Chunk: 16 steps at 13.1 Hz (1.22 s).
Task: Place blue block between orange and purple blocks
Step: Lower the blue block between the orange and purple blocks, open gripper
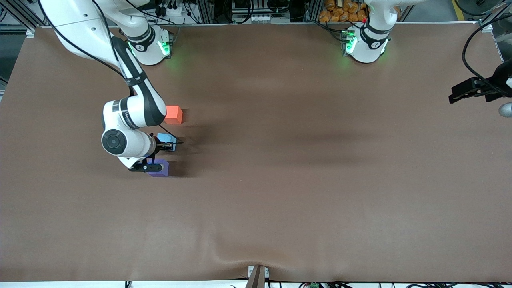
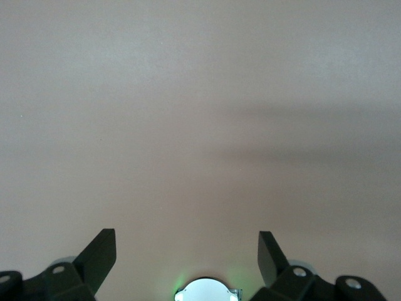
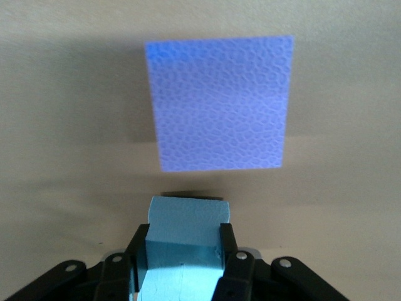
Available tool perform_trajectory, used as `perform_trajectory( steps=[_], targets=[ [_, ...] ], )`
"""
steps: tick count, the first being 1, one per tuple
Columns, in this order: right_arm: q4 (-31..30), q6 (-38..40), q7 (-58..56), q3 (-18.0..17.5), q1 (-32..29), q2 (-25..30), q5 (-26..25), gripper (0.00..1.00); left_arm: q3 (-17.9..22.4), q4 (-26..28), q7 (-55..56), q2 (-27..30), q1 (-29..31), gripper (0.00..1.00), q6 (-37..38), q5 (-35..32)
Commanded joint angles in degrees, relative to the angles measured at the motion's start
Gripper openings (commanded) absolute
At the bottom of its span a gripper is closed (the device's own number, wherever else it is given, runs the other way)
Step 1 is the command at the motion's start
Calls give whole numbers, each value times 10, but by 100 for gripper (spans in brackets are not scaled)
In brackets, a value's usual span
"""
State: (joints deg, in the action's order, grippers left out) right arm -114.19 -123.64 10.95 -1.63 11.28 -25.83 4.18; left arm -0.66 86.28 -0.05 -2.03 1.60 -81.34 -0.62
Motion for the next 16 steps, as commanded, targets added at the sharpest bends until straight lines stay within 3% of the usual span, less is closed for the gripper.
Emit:
perform_trajectory(
  steps=[1,3,6,7,11,14,16],
  targets=[
    [-28,-25,-10,-10,-14,14,-10,0,4,-3,0,12,-27,100,10,-3],
    [-40,-46,-9,-10,-14,13,-9,1,-15,-4,0,12,-31,100,8,-4],
    [-38,-47,-9,-11,-7,11,-9,54,-43,-4,0,13,-39,100,2,-4],
    [-37,-47,-9,-11,-8,10,-9,100,-40,-4,-1,16,-51,100,7,-4],
    [-18,-17,-5,-14,-9,22,-8,100,-40,-4,-4,23,-58,100,31,-5],
    [64,105,-8,-16,-12,31,0,100,-33,-4,-6,24,-54,100,32,-4],
    [152,206,-7,-16,-9,37,0,100,-40,-5,5,24,-29,100,32,-4]
  ],
)
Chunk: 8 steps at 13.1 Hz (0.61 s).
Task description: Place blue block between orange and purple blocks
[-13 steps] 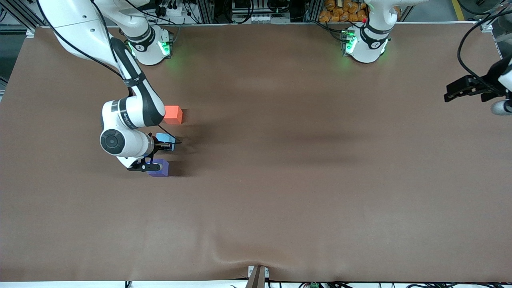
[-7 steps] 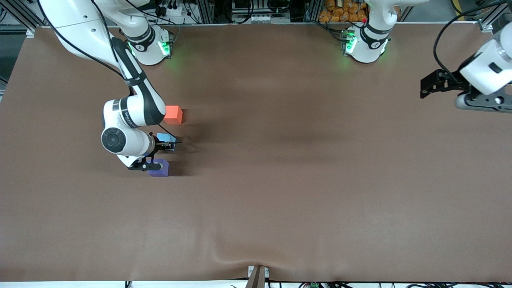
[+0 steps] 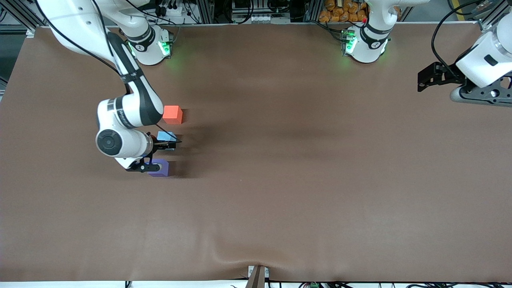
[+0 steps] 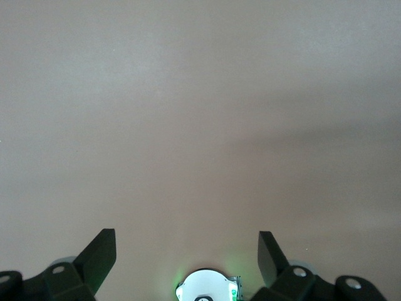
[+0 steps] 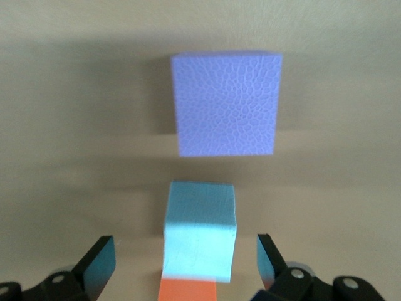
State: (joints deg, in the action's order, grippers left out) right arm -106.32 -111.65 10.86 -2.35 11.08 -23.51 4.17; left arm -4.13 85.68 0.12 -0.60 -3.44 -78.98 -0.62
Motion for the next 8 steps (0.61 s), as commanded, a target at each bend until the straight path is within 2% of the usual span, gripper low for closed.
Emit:
perform_trajectory(
  steps=[1,5,8],
  targets=[
    [117,126,-6,-8,-7,13,2,100,-12,1,4,11,35,100,8,-4],
    [306,254,-9,-6,-25,7,-7,100,-12,1,4,11,31,100,3,-5],
    [392,310,-9,-17,-69,7,-5,100,-12,1,3,11,34,100,3,-3]
  ],
)
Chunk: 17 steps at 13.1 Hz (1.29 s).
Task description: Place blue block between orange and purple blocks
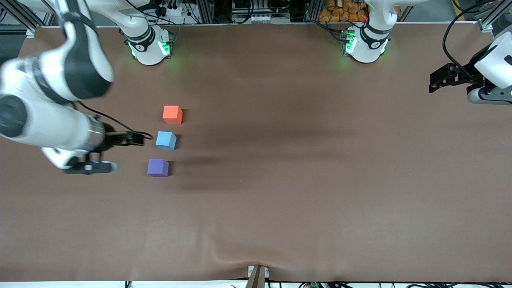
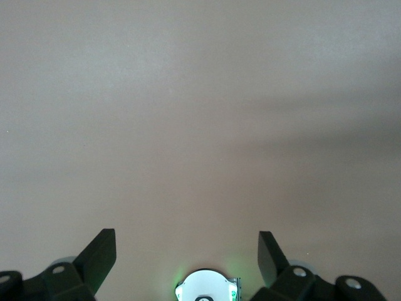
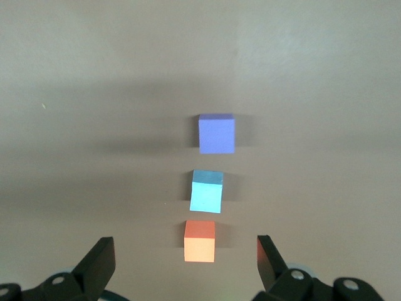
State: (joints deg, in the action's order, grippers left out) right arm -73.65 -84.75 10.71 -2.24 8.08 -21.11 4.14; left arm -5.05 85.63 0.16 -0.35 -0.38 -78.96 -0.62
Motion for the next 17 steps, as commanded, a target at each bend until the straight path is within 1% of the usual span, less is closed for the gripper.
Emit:
perform_trajectory(
  steps=[1,2,3,4,6,7,8,9,11,12,13,14,15,17],
  targets=[
    [84,55,-9,-37,-58,-11,2,100,-3,1,3,10,4,100,3,-3],
    [86,76,-6,-66,-74,11,2,100,-3,1,3,11,4,100,3,-3],
    [87,84,-5,-91,-83,23,-7,100,-3,1,1,11,5,100,3,-6],
    [90,89,-5,-100,-94,26,-20,100,-3,1,-9,12,5,100,3,-7],
    [104,134,-5,-103,-126,40,-18,100,-4,1,-19,12,5,100,2,-7],
    [106,171,-2,-102,-127,58,-18,100,-3,1,-18,12,5,100,-2,-7],
    [101,181,-1,-100,-125,91,-25,100,-3,1,-18,12,5,100,-17,-6],
    [72,167,1,-97,-126,115,-20,100,-5,1,-19,12,4,100,-28,-5],
    [-31,103,-5,-76,-120,183,-13,100,-7,3,-18,12,5,100,-43,0],
    [-84,73,-6,-73,-118,216,-12,100,-7,4,-14,11,4,100,-48,0],
    [-123,51,-8,-69,-119,242,-12,100,-8,4,-6,11,2,100,-49,0],
    [-149,49,-16,-50,-117,257,-1,100,-8,4,-5,10,2,100,-49,0],
    [-155,48,-35,-33,-112,263,14,100,-8,3,-5,10,1,100,-49,1],
    [-155,49,-86,-8,-108,263,15,100,-8,4,-6,10,0,100,-44,2]
  ],
)
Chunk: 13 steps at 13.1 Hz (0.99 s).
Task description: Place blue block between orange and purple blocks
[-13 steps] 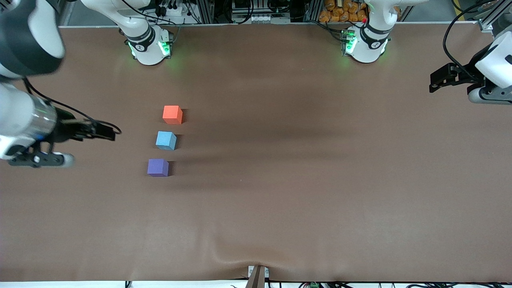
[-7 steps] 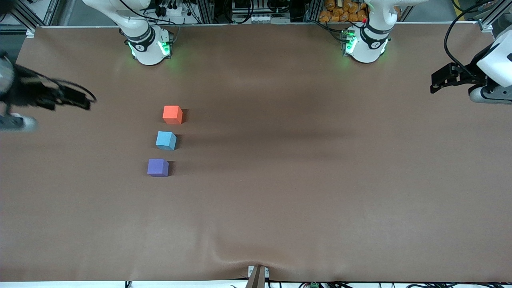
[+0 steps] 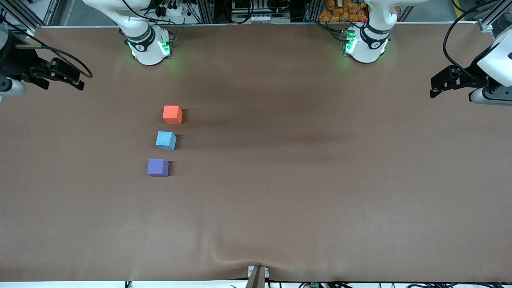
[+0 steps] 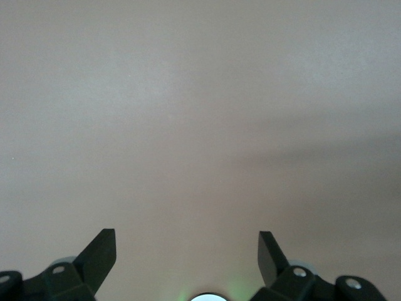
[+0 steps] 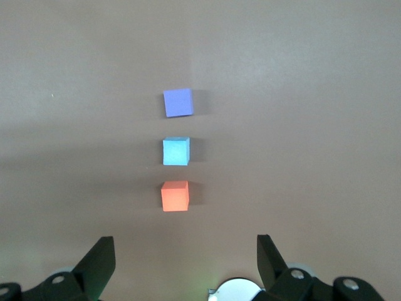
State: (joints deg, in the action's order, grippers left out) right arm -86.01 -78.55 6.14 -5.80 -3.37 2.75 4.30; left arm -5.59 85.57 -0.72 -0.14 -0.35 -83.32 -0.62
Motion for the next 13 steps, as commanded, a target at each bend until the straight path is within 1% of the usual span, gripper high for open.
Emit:
perform_trajectory(
  steps=[1,2,3,4,5,10,13],
  targets=[
    [-28,-13,-56,37,6,23,12,100,-5,6,5,8,-1,100,5,2],
    [-21,-13,-60,36,12,22,4,100,-8,6,10,8,0,100,6,2],
    [5,-9,-58,36,18,14,-11,100,-8,6,11,8,2,100,6,2],
    [17,-7,-57,34,19,7,-37,100,-8,6,11,7,3,100,6,2],
    [18,-5,-58,33,18,6,-48,100,-8,6,11,7,4,100,6,2],
    [19,18,-58,34,17,8,-54,100,-7,6,12,5,3,100,6,1],
    [19,19,-59,34,18,8,-54,100,-7,6,12,5,4,100,6,-1]
  ],
)
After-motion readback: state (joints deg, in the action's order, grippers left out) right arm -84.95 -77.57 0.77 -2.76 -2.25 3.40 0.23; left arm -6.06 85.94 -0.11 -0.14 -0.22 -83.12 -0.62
